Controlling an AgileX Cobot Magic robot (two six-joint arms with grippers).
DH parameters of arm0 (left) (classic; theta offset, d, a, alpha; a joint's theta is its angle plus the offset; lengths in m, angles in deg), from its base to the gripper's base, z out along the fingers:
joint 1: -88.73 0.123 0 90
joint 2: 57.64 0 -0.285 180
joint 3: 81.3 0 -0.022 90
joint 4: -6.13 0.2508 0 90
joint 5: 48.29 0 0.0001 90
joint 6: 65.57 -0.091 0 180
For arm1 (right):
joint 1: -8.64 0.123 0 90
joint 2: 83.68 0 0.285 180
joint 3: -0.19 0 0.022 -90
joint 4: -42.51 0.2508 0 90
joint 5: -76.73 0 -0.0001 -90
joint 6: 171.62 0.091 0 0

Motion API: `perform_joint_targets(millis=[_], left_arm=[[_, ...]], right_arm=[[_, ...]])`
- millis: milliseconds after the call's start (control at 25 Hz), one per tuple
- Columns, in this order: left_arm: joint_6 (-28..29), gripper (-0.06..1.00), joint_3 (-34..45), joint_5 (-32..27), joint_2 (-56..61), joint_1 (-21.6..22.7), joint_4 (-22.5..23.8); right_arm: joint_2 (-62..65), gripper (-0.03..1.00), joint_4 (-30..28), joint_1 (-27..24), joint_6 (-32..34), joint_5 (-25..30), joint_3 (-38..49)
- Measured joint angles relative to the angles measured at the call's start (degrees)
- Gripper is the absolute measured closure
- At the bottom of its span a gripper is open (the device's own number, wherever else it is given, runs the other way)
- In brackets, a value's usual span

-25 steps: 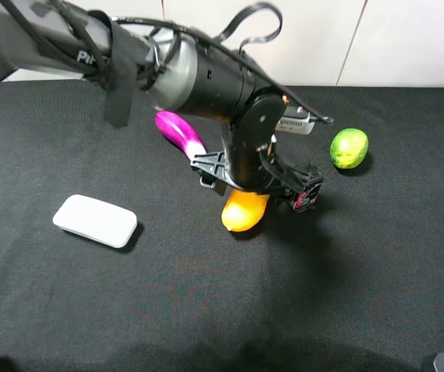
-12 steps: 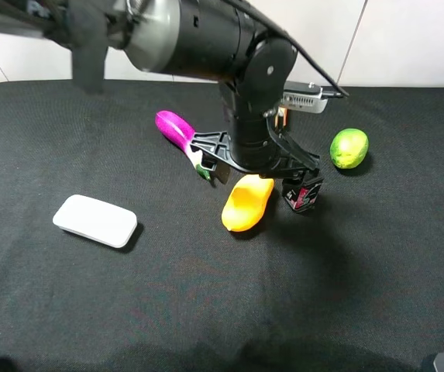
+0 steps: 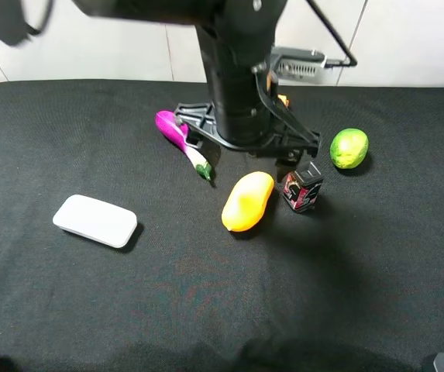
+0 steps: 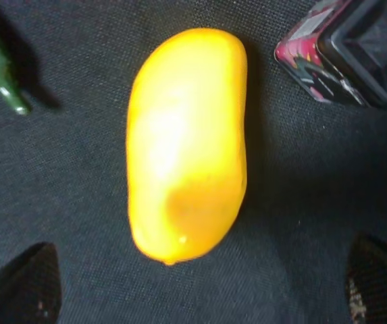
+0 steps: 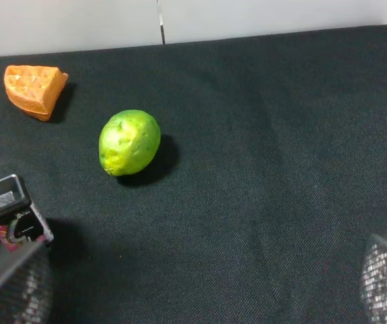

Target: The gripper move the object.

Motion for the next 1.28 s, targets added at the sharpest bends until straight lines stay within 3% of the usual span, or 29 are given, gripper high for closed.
perform_joint_targets(millis=[440,760,1280], left_arm=[[-6.3,0.12,-0.2,-8.4,7.1,0.0,0.0],[-13.6,0.06,-0.2,-14.6,11.9,0.0,0.0],[-19.5,0.05,0.9,-15.5,22.6,0.0,1.4]], right_arm=[[0.0,0.27,0.1,0.0,0.0,0.0,0.0],[0.0,0.27,0.1,0.0,0.0,0.0,0.0],[0.0,0.27,0.1,0.0,0.0,0.0,0.0]])
